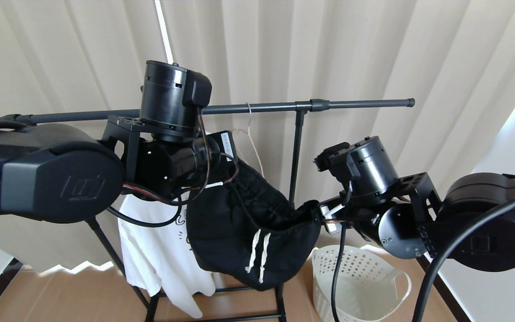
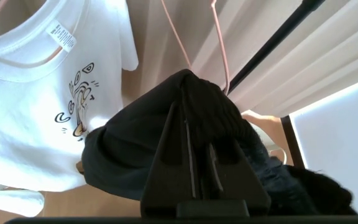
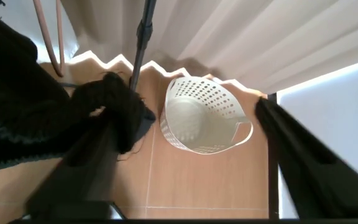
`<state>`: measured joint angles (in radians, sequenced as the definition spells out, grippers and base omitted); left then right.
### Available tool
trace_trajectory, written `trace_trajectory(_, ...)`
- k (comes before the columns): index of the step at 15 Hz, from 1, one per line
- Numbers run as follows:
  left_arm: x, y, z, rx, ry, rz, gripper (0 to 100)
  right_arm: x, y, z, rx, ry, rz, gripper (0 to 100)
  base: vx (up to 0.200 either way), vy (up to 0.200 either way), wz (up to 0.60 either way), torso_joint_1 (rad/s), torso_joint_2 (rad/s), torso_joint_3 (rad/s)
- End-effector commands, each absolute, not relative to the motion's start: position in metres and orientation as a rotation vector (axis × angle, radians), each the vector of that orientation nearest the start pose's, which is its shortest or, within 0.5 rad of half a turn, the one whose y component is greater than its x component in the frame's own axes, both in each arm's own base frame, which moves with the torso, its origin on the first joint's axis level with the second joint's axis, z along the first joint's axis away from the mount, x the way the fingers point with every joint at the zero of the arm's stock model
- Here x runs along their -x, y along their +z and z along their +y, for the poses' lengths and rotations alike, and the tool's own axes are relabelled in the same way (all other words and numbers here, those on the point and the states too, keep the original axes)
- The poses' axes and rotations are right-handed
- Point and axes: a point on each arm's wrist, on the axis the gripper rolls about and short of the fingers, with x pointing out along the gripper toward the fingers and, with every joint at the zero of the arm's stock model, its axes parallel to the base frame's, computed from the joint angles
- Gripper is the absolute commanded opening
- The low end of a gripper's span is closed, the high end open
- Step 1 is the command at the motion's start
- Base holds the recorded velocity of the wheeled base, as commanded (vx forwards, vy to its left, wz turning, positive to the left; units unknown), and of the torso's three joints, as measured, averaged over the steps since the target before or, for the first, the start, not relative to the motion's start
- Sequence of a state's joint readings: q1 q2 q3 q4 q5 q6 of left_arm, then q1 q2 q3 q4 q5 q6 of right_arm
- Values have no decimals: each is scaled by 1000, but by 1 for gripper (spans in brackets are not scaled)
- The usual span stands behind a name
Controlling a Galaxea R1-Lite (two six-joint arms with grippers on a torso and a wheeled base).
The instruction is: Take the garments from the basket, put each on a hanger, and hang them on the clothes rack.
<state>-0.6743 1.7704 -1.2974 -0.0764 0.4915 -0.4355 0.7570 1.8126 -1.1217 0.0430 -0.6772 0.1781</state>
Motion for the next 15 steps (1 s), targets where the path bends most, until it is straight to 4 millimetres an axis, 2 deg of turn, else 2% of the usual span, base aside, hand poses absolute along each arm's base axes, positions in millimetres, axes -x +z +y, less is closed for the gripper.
trace_trajectory(1, -270, 246, -206, 214, -111, 354, 0, -243, 173, 211, 317, 39, 559, 100, 0, 0, 0, 0, 0, 0)
trace_trajectory(4, -265, 256, -204, 227, -109, 327, 0, -228, 173, 202, 348, 192, 605, 100, 0, 0, 0, 0, 0, 0)
trace_trajectory(8, -263, 258, -205, 229, -119, 323, 0, -211, 169, 191, 370, 404, 595, 100, 0, 0, 0, 0, 0, 0)
trace_trajectory(12, -259, 258, -210, 227, -137, 324, 0, -206, 153, 191, 354, 575, 535, 100, 0, 0, 0, 0, 0, 0)
trace_trajectory(15, -259, 262, -211, 235, -140, 313, 0, -202, 147, 189, 382, 641, 531, 100, 0, 0, 0, 0, 0, 0)
